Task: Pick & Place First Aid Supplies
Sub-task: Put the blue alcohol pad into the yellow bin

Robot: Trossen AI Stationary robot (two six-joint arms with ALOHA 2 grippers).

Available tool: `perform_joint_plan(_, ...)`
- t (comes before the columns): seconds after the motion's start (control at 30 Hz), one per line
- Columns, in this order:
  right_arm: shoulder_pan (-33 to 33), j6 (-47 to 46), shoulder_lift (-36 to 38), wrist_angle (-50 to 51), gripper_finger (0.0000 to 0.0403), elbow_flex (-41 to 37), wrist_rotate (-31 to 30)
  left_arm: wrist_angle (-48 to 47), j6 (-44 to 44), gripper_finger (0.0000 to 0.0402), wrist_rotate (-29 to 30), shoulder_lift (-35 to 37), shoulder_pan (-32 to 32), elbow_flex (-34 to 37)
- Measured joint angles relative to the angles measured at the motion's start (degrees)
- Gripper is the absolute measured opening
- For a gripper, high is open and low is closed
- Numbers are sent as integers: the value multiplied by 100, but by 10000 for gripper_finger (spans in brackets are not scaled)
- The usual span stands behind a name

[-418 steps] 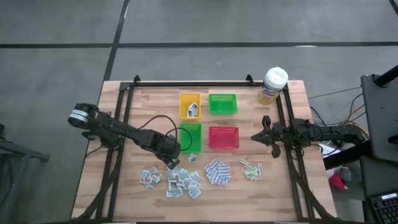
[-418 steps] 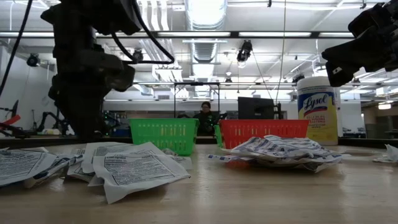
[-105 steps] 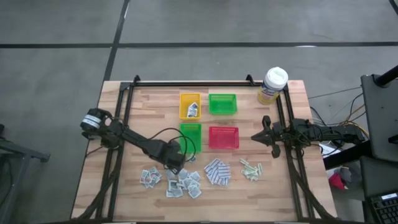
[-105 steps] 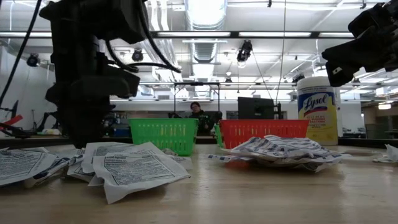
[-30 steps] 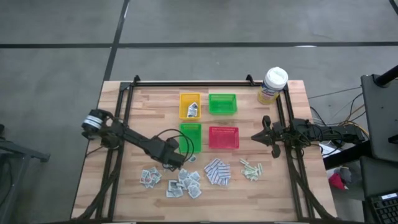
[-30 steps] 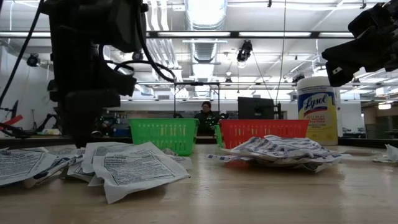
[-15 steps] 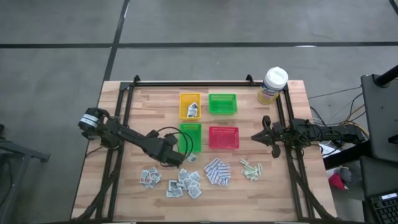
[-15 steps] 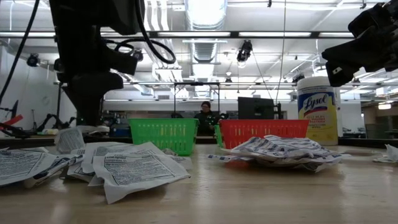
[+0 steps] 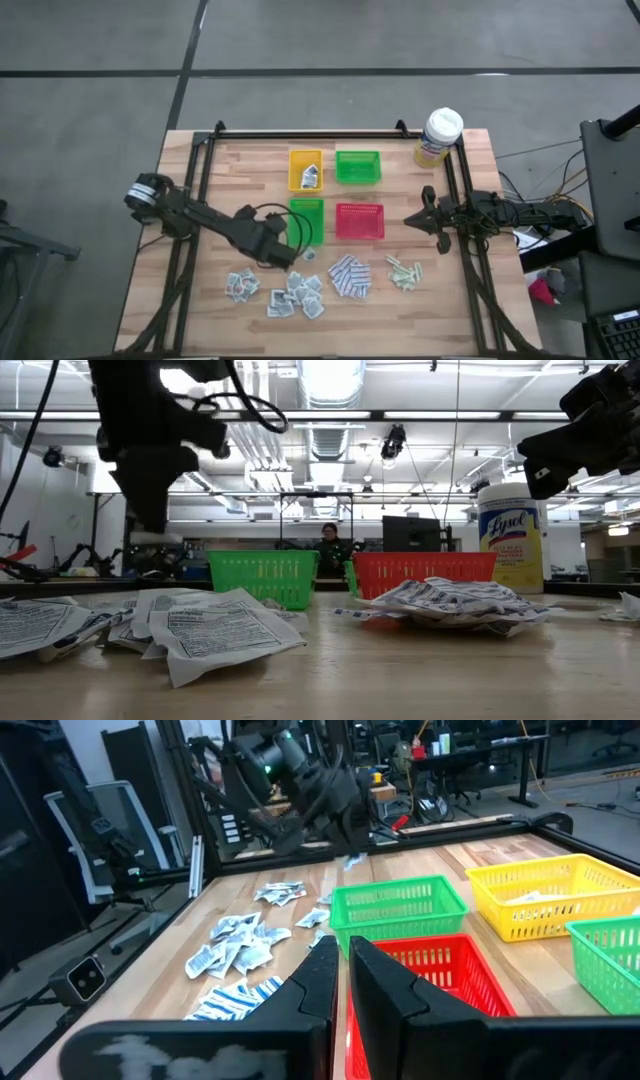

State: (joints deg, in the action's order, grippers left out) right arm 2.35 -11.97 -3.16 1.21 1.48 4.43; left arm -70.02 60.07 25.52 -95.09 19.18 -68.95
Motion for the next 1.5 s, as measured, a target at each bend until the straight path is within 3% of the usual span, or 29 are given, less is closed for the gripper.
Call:
perform_joint_plan(0.23, 0, 0, 0, 0, 28, 1, 0, -1429, -93, 0, 756, 105, -14, -829)
perform_joint_plan(0.37, 0, 0, 0, 0, 28, 1, 0, -1662, -859, 0, 1494, 108, -104, -1248)
perform_joint_plan(0.53, 1, 0, 0, 0, 28, 1, 0, -1433, -2284, 0, 2215, 108, -377, -1479)
perform_joint_plan(0.7, 0, 0, 0, 0, 28, 1, 0, -532, -3760, 0, 2252, 101, -753, -1432)
perform_joint_plan(0.83, 1, 1, 0, 0, 28, 2, 0, 141, -4467, 0, 2238, 101, -1085, -1429)
perform_joint_plan(1.17, 0, 0, 0, 0, 28, 1, 0, 1672, -6084, 0, 1078, 99, -2021, -1427)
perform_joint_plan(1.5, 2, 0, 0, 0, 28, 1, 0, 1972, -6266, 0, -479, 81, -3096, -1425)
